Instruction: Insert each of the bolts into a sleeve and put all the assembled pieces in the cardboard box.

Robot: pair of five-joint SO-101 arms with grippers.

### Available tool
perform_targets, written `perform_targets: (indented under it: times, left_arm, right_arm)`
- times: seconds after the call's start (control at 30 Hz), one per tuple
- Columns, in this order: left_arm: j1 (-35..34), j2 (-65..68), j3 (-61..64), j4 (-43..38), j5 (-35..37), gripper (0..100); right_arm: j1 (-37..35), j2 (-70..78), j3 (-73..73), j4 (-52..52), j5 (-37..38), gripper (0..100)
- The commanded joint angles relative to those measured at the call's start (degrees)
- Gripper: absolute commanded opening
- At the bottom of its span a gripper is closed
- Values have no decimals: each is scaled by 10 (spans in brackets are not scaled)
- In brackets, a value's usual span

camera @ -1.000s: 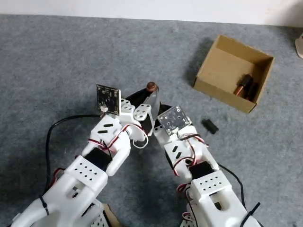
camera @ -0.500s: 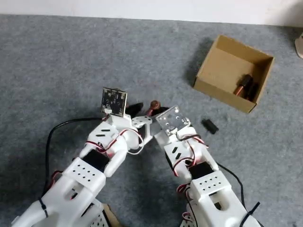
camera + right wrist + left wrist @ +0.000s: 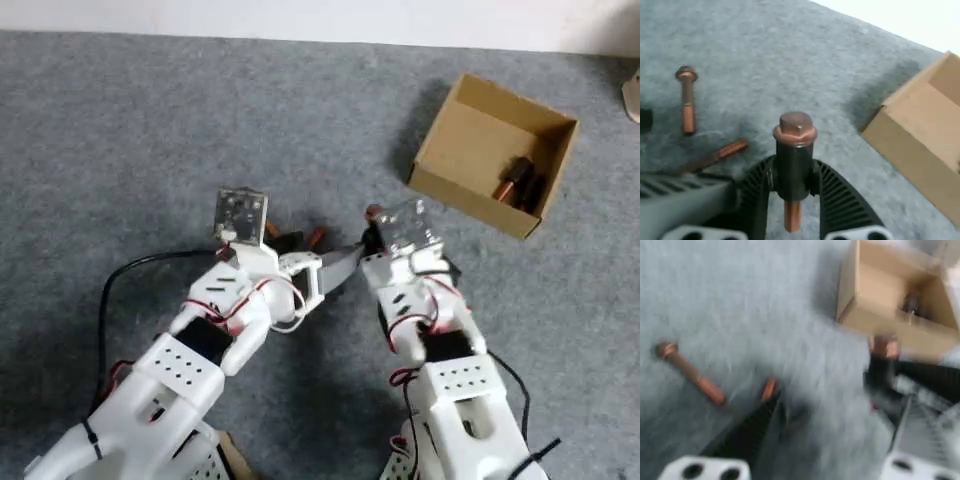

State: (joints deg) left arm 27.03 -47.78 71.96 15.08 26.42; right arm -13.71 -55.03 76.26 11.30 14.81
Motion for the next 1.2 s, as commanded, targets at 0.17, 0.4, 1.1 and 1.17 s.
perform_targets:
  times: [0.17, 0.4, 1.1, 1.17]
  left_arm:
    - [5, -1, -26, 29, 21, 340]
    - [5, -1, -27, 30, 52, 338]
    - [-29, 2, -29, 28, 53, 11]
    - [-29, 2, -29, 28, 53, 7]
  right_arm:
    - [47, -8, -138, 73, -15, 5]
    - [96, 36, -207, 128, -16, 5]
    - [202, 534, -767, 324, -64, 5]
    - [211, 577, -829, 347, -78, 5]
